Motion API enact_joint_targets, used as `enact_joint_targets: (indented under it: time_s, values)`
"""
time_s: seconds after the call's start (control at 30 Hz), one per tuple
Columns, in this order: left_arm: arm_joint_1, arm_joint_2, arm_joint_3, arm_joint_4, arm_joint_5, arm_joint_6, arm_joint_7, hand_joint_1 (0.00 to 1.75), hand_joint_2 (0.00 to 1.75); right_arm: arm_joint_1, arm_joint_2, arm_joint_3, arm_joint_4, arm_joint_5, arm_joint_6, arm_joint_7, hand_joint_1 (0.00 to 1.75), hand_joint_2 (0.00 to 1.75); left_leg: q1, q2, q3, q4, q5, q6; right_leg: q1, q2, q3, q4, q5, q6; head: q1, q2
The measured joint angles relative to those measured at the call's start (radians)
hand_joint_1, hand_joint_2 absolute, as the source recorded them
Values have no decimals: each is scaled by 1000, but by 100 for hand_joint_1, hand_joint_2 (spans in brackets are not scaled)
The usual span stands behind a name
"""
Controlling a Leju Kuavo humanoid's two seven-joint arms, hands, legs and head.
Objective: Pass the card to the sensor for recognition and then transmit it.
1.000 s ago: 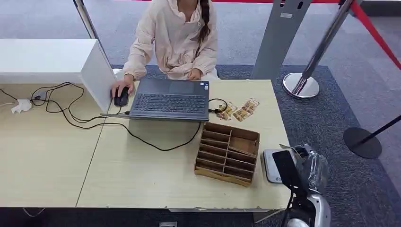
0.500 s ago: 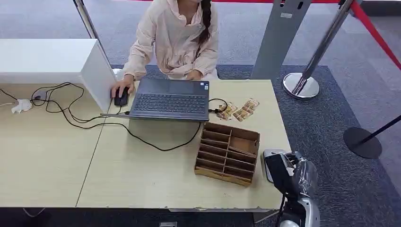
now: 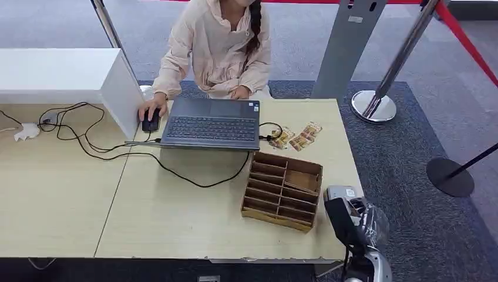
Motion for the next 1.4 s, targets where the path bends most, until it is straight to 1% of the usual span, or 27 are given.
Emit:
enact_joint_targets:
  time_s: [0.13, 0.17, 0.23, 0.27, 0.3, 0.37, 0.43, 0.53, 0.63, 0.73, 0.83, 0.87, 0.9, 1.0, 1.03, 1.1, 1.2, 1.3, 1.4]
  values:
    - [0, 0, 0, 0, -4, -6, -1, 0, 0, -1, -2, -20, -29, 36, -1, -2, 140, 175, 0, 0, 0, 0, 0, 0, 0, 0, 0, 0, 0, 0, 0, 0]
    - [0, 0, 0, 0, -6, -7, -3, 0, 0, -4, -7, -25, -44, 49, -2, 8, 140, 175, 0, 0, 0, 0, 0, 0, 0, 0, 0, 0, 0, 0, 0, 0]
    - [0, 0, 0, 0, -12, -10, -5, 0, 0, -12, -23, -29, -85, 88, -2, 49, 140, 175, 0, 0, 0, 0, 0, 0, -1, 0, 0, 0, 0, 0, 0, 0]
    - [0, 2, 0, 0, -16, -13, -6, 0, 0, -23, -39, -30, -116, 118, -2, 84, 138, 175, 0, 0, 0, 0, 0, 0, -1, 0, 0, 0, 0, 0, 0, 0]
    - [0, 4, 0, 0, -18, -16, -9, 0, 0, -36, -56, -30, -147, 143, -2, 102, 136, 175, 0, 1, 0, 0, 0, 0, -1, 0, 0, 0, 0, 0, 0, 0]
    - [-1, 6, 0, 0, -22, -19, -17, 0, 0, -67, -85, -29, -202, 183, 14, 161, 136, 175, -1, 1, 0, 0, 0, 1, -1, 0, 1, 0, 0, 0, 0, 0]
    - [-1, 9, 0, 0, -33, -26, -27, 0, 0, -117, -117, -22, -270, 232, 66, 201, 136, 175, -1, 1, 0, 0, 0, 1, -1, 0, 0, 0, 1, 0, 0, 0]
    - [-2, 13, 0, 0, -41, -32, -40, 0, 0, -213, -158, -2, -362, 279, 148, 233, 138, 175, -1, 1, 1, 0, 1, 0, -1, 1, 1, 0, 1, 0, 1, 0]
    - [-2, 13, 0, 0, -53, -40, -45, 0, 0, -305, -180, 34, -426, 296, 226, 246, 140, 175, -1, 1, 0, 0, 1, 0, -1, 1, 0, 0, 1, 0, 1, 0]
    - [-6, 15, -3, 0, -70, -50, -56, 0, 0, -440, -193, 94, -457, 296, 333, 250, 143, 175, -1, 3, 1, 0, 1, 0, -1, 3, 0, 1, 2, 0, -1, 0]
    - [-9, 16, -4, 0, -85, -53, -61, 0, 0, -560, -194, 158, -454, 286, 433, 252, 145, 175, 0, 0, 0, 0, 2, 0, -1, 2, 0, 1, 2, 0, 0, 0]
    - [-10, 19, -6, 0, -89, -53, -65, 0, 0, -597, -194, 178, -451, 282, 455, 252, 143, 175, 0, 0, 0, 0, 2, 0, -1, 2, 0, 1, 2, 0, 0, 0]
    - [-11, 21, -7, 0, -92, -53, -67, 0, 0, -629, -194, 196, -444, 276, 472, 253, 145, 175, 0, 1, -1, 0, 2, 0, -1, 2, 0, 1, 2, 0, 0, 0]
    - [-16, 26, -11, 1, -102, -57, -74, 0, 0, -725, -191, 251, -402, 253, 509, 253, 141, 175, 0, 0, -1, 0, 2, 0, -1, 2, 0, 1, 2, 0, 0, 0]
    - [-17, 29, -12, 1, -106, -58, -75, 0, 0, -752, -188, 270, -382, 244, 518, 253, 143, 175, 0, 0, -1, 0, 2, 0, -1, 2, 0, 1, 2, 0, 0, 0]
    - [-19, 31, -14, 1, -108, -60, -76, 0, 0, -791, -181, 293, -346, 222, 522, 253, 141, 175, 0, 0, -2, 0, 2, 0, -1, 2, 0, 1, 2, 0, 0, 0]
    - [-22, 34, -21, 2, -113, -61, -77, 0, 0, -848, -162, 336, -272, 186, 507, 254, 141, 175, 0, 0, -1, 0, 2, 0, -1, 2, 0, 1, 2, 0, 0, 0]
    - [-23, 37, -28, 2, -113, -61, -77, 0, 0, -879, -142, 372, -211, 178, 492, 254, 143, 175, 0, -1, -2, 0, 2, 0, -1, 0, -1, 1, 2, 0, 0, 0]
    - [-23, 39, -29, 2, -112, -62, -77, 0, 0, -898, -124, 402, -160, 171, 480, 254, 141, 175, 0, -1, -2, 0, 2, 0, -1, 0, -1, 1, 2, 0, 0, 0]
